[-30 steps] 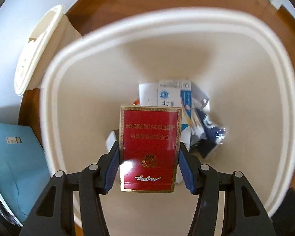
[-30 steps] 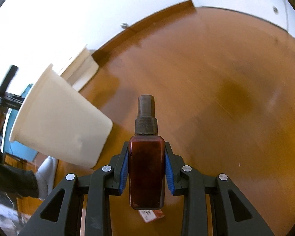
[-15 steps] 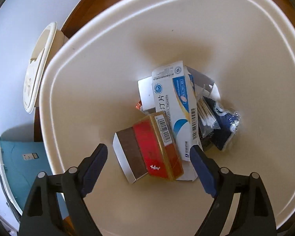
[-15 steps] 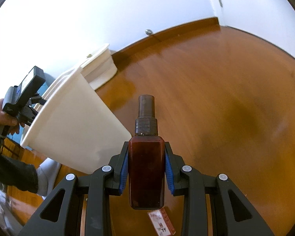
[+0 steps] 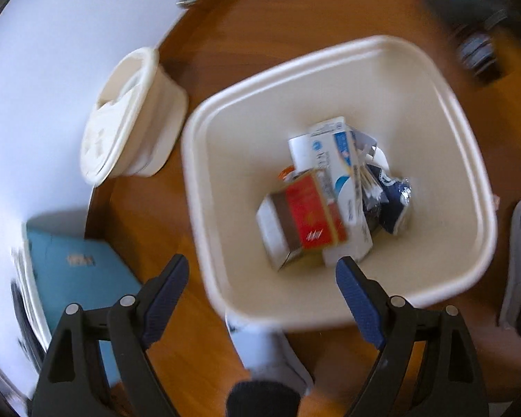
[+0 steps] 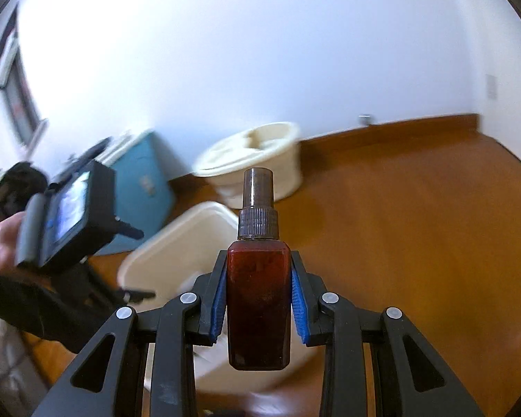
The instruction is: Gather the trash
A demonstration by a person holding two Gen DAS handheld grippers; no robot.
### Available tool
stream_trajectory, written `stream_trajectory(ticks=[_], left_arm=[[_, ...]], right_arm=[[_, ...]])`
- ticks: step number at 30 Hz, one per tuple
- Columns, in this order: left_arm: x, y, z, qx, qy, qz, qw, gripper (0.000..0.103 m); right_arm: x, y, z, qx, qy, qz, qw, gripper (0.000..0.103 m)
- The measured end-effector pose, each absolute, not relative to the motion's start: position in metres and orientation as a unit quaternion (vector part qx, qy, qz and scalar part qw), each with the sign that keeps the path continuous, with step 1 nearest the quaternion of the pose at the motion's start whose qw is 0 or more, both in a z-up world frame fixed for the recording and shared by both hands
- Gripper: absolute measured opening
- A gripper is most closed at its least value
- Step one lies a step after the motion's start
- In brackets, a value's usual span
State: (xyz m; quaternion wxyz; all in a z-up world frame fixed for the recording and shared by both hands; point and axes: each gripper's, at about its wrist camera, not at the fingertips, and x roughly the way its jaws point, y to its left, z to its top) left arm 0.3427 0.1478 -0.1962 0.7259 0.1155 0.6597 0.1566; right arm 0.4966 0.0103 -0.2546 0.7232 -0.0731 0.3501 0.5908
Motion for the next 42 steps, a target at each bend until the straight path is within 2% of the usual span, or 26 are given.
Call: stream_trajectory(ticks=[3,5,8,10,11,16,19,23,26,32,34,35,37,38,40,41,42], left_arm=[[0.306,0.156,-0.171,0.064,0.656,0.175,0.731,0.087],[0.285,0.152,-0.181,0.043,0.669,0.16,0.725,0.087],[0.259,0.132,-0.216,0.064,0.693,0.11,0.71,0.087],[0.248,0.116,-0.242,0.075,0.701,0.072,0.706,0.087],[0.245,0.106,-0.26,0.078,0.703,0.057,0.705,0.087],[0.246,0.054,-0.33,0.114,0.685,-0.006,0.72,0.087],[0.254,0.031,-0.378,0.095,0.689,-0.016,0.719,0.087],[0.27,0.01,-0.427,0.087,0.681,-0.014,0.727,0.087],[0.284,0.009,-0.45,0.069,0.672,0.005,0.737,0.087],[0.307,0.012,-0.477,0.052,0.673,0.006,0.737,0.087],[0.31,0.01,-0.48,0.057,0.675,-0.003,0.736,0.081],[0.311,0.008,-0.483,0.06,0.678,-0.005,0.732,0.067],[0.315,0.012,-0.487,0.06,0.679,-0.012,0.732,0.063],[0.317,0.012,-0.488,0.058,0.679,-0.018,0.731,0.056],[0.318,0.009,-0.488,0.047,0.684,-0.028,0.728,0.042],[0.319,0.008,-0.489,0.039,0.687,-0.034,0.725,0.026],[0.318,0.001,-0.49,0.035,0.689,-0.037,0.723,0.018]], right_arm=[[0.48,0.086,-0.286,-0.152,0.405,0.611,0.663,0.033],[0.473,0.116,-0.315,-0.203,0.449,0.599,0.632,0.034],[0.465,0.132,-0.337,-0.244,0.456,0.572,0.637,0.037],[0.464,0.129,-0.336,-0.234,0.451,0.568,0.648,0.065],[0.464,0.124,-0.329,-0.219,0.439,0.576,0.654,0.068],[0.475,0.048,-0.274,-0.077,0.347,0.62,0.7,0.068],[0.486,-0.029,-0.266,-0.012,0.324,0.591,0.739,0.068],[0.494,-0.124,-0.316,-0.006,0.391,0.482,0.784,0.068],[0.492,-0.172,-0.382,-0.016,0.484,0.41,0.773,0.068],[0.477,-0.22,-0.462,0.027,0.583,0.33,0.742,0.068],[0.473,-0.224,-0.474,0.051,0.6,0.32,0.732,0.068],[0.471,-0.224,-0.476,0.052,0.601,0.319,0.731,0.068],[0.467,-0.223,-0.481,0.044,0.602,0.32,0.73,0.068],[0.465,-0.221,-0.482,0.04,0.602,0.324,0.729,0.068],[0.461,-0.214,-0.485,0.031,0.602,0.333,0.725,0.068],[0.456,-0.215,-0.487,0.017,0.6,0.336,0.726,0.068],[0.454,-0.21,-0.487,-0.006,0.596,0.337,0.729,0.068]])
